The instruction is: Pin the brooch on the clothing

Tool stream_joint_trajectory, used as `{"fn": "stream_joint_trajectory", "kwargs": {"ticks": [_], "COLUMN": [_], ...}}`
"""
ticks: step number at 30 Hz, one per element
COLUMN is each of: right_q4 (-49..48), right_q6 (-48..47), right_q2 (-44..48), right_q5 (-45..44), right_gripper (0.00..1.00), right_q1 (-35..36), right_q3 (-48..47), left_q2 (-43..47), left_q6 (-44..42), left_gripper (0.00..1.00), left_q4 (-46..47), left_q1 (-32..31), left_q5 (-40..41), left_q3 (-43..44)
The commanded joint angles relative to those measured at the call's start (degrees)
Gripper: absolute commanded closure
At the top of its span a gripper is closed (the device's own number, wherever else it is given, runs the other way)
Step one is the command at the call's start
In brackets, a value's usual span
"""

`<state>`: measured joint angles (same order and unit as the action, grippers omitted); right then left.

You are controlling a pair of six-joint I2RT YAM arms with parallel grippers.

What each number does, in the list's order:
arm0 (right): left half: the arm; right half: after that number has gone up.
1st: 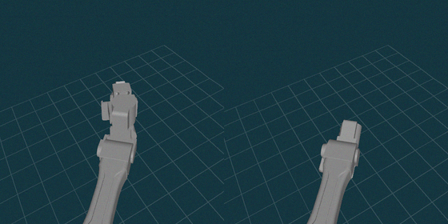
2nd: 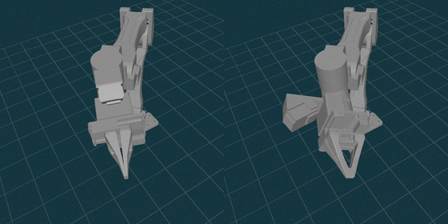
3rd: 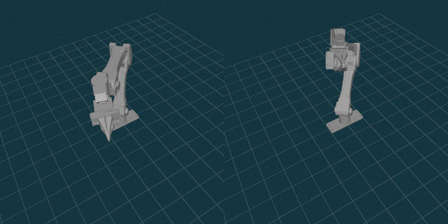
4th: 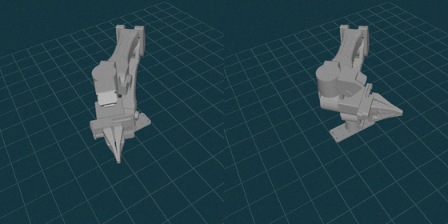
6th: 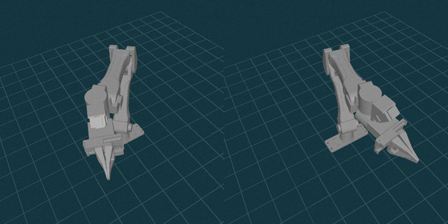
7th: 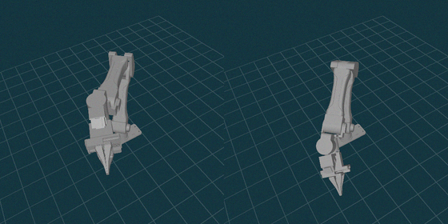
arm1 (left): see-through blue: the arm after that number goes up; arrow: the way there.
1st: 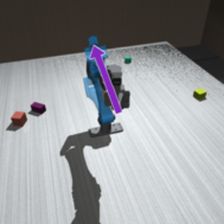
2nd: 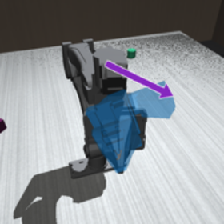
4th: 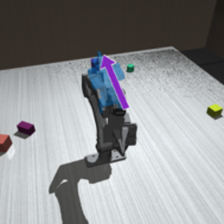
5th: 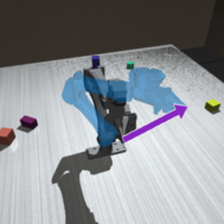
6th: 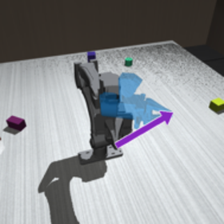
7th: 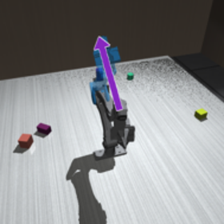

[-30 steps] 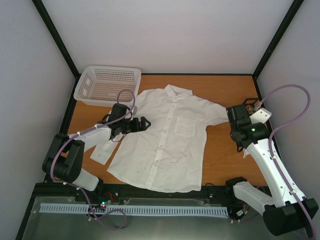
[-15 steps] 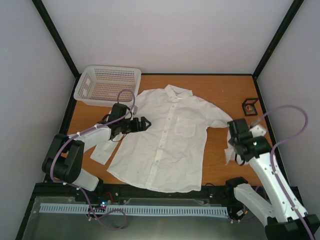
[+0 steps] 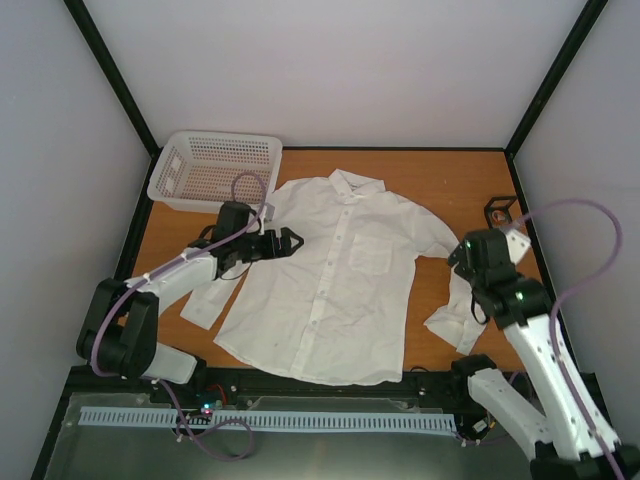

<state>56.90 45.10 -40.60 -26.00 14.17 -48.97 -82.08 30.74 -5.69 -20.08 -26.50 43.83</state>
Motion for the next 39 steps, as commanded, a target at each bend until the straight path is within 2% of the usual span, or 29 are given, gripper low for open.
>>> {"fn": "stream_joint_trajectory", "kwargs": {"ticks": [1,5,7,10,13,17,20,24,25,27,30,33,36,38,39], "right_q4": [-6.6,-10.4,-10.8,-11.3,-12.5,-15.2,-21.6,-29.4,-28.3,-22.9,-17.5,-15.3,-8.6,-4.9,-4.4], "right_q6": [-17.5,-24.0,-25.0,-24.2,-22.3,-18.5,-13.1,-8.6,-9.2,-12.5,-15.9,-18.4,-18.5,-16.4,-15.7], "right_q2": [-10.8,-21.7,-27.0,-32.9,-34.7,-35.2,-35.2,-37.4,-38.2,-37.0,-30.3,-26.0,-25.6,-26.0,-25.9], "right_q5": [-4.8,12.7,17.1,18.5,22.1,40.9,57.9,66.2,66.7,61.9,53.8,51.9,41.9,34.7,34.2], "right_gripper": [0.0,0.0,0.0,0.0,0.02,0.08,0.08,0.03,0.02,0.0,0.0,0.0,0.0,0.0,0.0], "right_q1": [-1.4,-10.8,-14.5,-16.3,-16.6,-16.4,-12.0,6.8,9.3,11.5,11.6,10.3,6.5,-0.3,-4.2], "right_q3": [-4.2,-5.2,-5.0,-3.9,-1.6,2.9,9.4,9.2,7.3,3.4,1.0,-0.4,-2.2,-1.1,0.4], "left_q2": [3.9,4.8,4.7,4.6,4.4,4.4,4.6,4.5,4.5,5.0,6.3,6.9,6.4,6.5,6.5], "left_q6": [-0.9,-2.4,-3.4,-4.9,-6.0,-6.9,-7.3,-7.7,-7.8,-8.0,-8.4,-8.5,-8.5,-8.4,-8.3], "left_gripper": [0.0,0.0,0.0,0.0,0.0,0.0,0.0,0.0,0.0,0.0,0.0,0.0,0.0,0.0,0.0], "left_q4": [-1.5,-2.3,-3.1,-4.1,-5.8,-6.4,-6.4,-6.4,-6.6,-7.3,-7.5,-7.2,-7.5,-7.5,-7.4], "left_q1": [0.4,0.4,0.4,0.4,0.4,0.4,0.4,0.4,0.4,0.4,0.4,0.4,0.4,0.4,0.4], "left_q5": [-2.0,-3.1,-2.7,-2.1,-2.0,-2.0,-1.0,-0.5,-0.3,0.6,2.2,2.7,1.8,1.5,1.3], "left_q3": [4.1,5.6,6.4,7.2,8.2,9.2,9.4,9.9,10.1,10.2,9.6,9.4,10.0,10.0,10.0]}}
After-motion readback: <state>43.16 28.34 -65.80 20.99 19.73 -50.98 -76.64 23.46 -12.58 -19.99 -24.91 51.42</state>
